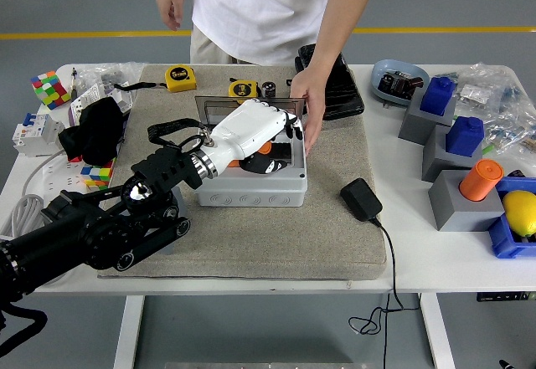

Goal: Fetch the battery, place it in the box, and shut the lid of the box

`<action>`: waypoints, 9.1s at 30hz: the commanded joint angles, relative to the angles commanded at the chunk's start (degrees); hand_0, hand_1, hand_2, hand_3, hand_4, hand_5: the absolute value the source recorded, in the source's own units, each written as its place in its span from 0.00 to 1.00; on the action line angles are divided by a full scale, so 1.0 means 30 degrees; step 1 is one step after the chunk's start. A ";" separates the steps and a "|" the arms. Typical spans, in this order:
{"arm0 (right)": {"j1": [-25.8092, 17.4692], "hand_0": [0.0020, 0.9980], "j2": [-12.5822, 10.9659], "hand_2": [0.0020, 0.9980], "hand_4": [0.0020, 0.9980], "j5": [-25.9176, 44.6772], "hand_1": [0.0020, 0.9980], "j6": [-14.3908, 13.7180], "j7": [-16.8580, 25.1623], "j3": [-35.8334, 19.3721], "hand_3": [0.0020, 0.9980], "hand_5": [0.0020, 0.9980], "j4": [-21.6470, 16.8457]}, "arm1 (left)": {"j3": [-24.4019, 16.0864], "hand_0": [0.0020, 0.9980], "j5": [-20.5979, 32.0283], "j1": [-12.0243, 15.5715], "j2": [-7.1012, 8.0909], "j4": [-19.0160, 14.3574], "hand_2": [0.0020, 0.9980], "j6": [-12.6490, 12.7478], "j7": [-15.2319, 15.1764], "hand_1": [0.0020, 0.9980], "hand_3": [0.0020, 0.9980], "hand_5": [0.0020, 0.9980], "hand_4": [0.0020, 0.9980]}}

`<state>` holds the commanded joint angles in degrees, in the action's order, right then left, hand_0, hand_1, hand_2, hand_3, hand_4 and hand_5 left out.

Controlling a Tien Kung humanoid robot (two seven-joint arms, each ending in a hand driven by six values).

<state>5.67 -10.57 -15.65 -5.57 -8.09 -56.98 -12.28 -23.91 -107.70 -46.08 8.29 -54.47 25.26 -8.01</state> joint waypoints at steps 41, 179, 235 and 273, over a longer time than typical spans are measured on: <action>-0.0060 0.64 -0.0088 0.67 0.99 -0.0035 0.67 0.0013 -0.0008 -0.0166 0.55 0.38 -0.0035 | -0.5550 0.79 0.3252 0.1802 0.1526 -0.3338 0.80 -0.2852 0.1692 0.84 0.80 1.00 1.00; 0.0263 0.64 -0.0748 0.67 0.98 -0.0485 0.67 0.0222 -0.0139 -0.1608 0.55 0.41 -0.0138 | -2.0852 0.69 0.6161 1.1807 0.3409 -1.0645 0.74 -0.6727 0.3325 0.75 0.74 1.00 1.00; 0.0759 0.64 -0.1371 0.67 0.97 -0.0745 0.67 0.0395 -0.0319 -0.1687 0.55 0.45 -0.0439 | -2.0978 0.68 0.6578 1.1315 0.3259 -1.1118 0.73 -0.6846 0.3227 0.75 0.73 1.00 1.00; 0.0718 0.64 -0.1193 0.67 0.97 -0.0835 0.67 0.0324 -0.0184 -0.1911 0.55 0.45 -0.0479 | -2.0856 0.68 0.7303 1.1336 0.3230 -1.0815 0.74 -0.6851 0.3033 0.74 0.73 1.00 1.00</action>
<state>7.83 -14.14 -18.16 -4.60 -8.64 -62.71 -13.72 -86.48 -85.79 -12.07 17.98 -86.92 4.70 1.09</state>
